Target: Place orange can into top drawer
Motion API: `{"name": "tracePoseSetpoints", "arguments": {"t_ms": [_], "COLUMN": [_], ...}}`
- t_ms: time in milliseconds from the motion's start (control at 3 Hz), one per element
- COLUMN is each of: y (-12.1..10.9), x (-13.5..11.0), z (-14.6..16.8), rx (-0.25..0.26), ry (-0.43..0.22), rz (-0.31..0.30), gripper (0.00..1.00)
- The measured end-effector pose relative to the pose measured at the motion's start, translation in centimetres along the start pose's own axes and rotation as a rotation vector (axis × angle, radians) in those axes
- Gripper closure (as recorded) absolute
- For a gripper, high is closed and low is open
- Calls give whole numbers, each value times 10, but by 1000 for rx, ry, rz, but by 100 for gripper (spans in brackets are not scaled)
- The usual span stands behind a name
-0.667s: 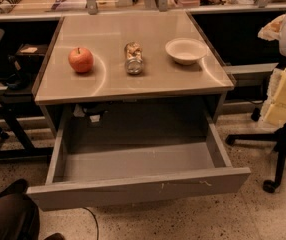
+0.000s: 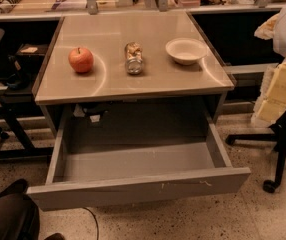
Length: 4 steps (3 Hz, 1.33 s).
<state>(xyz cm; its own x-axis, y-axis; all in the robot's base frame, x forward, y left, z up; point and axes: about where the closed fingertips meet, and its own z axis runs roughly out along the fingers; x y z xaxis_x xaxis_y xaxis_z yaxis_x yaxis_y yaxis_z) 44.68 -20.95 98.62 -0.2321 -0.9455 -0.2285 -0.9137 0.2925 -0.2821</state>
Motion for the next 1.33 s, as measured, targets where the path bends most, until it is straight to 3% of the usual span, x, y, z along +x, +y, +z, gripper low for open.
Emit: {"name": "tracePoseSetpoints", "arguments": {"t_ms": [667,1333], "y": [-43,-38], "x": [-35,-45], "z": [46,51], "rx": [-55,-14], "ry": [50,37], "rz": [35,53], "gripper": [0,0]}}
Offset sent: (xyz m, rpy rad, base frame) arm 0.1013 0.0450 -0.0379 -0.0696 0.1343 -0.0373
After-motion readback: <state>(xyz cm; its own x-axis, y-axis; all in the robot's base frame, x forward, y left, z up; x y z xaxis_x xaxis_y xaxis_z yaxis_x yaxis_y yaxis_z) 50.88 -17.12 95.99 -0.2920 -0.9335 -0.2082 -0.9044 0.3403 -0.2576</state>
